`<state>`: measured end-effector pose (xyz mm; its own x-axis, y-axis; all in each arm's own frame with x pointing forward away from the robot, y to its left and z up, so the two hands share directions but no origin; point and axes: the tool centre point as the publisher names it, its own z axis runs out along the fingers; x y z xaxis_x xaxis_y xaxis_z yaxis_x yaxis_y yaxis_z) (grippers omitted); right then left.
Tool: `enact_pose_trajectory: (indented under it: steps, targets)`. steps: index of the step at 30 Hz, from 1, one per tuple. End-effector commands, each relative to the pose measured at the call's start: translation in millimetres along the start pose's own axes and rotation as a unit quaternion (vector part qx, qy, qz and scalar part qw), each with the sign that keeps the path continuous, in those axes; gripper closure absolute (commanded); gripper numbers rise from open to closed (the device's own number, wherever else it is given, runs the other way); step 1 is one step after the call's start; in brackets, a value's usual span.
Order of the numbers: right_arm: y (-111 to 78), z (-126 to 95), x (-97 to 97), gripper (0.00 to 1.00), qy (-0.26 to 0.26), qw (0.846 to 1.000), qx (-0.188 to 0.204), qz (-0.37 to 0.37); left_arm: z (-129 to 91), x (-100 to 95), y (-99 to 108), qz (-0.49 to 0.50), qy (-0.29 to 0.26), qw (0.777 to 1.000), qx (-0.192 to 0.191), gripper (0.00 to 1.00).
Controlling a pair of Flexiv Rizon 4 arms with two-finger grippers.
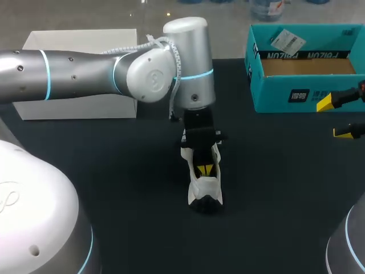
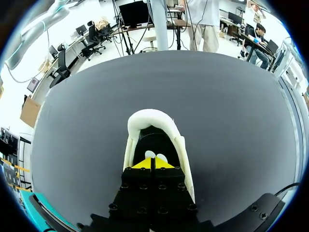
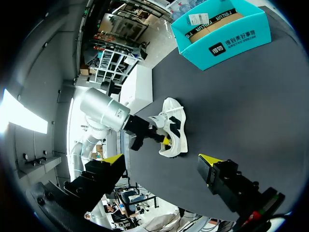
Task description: Take the shoe out of the shoebox, open the shoe tongue, remove and reinsert the insole, then place the shoe into the shoebox
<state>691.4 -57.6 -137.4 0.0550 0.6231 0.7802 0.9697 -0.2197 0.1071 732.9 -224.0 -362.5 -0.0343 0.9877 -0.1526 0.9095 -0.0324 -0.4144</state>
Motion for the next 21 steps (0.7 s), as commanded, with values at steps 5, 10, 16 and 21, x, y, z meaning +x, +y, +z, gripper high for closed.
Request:
enact_pose_trajectory:
  steps: [5,10,16,21]
  targets:
    - [0.3,1,-0.1,0.0,-0.001,1.0,0.0,0.001,11,6.0,-7,0.014,0.009,0.999,-0.033,1.0]
    - [0.3,1,-0.1,0.0,-0.001,1.0,0.0,0.001,27,5.3,-2,0.019,0.024,0.999,-0.044,1.0]
    - [0.3,1,-0.1,0.0,-0.001,1.0,0.0,0.001,42,4.8,1,0.018,0.023,0.999,-0.032,1.0]
    - [0.3,1,-0.1,0.0,-0.001,1.0,0.0,0.001,54,6.3,6,0.016,0.027,0.999,-0.031,1.0]
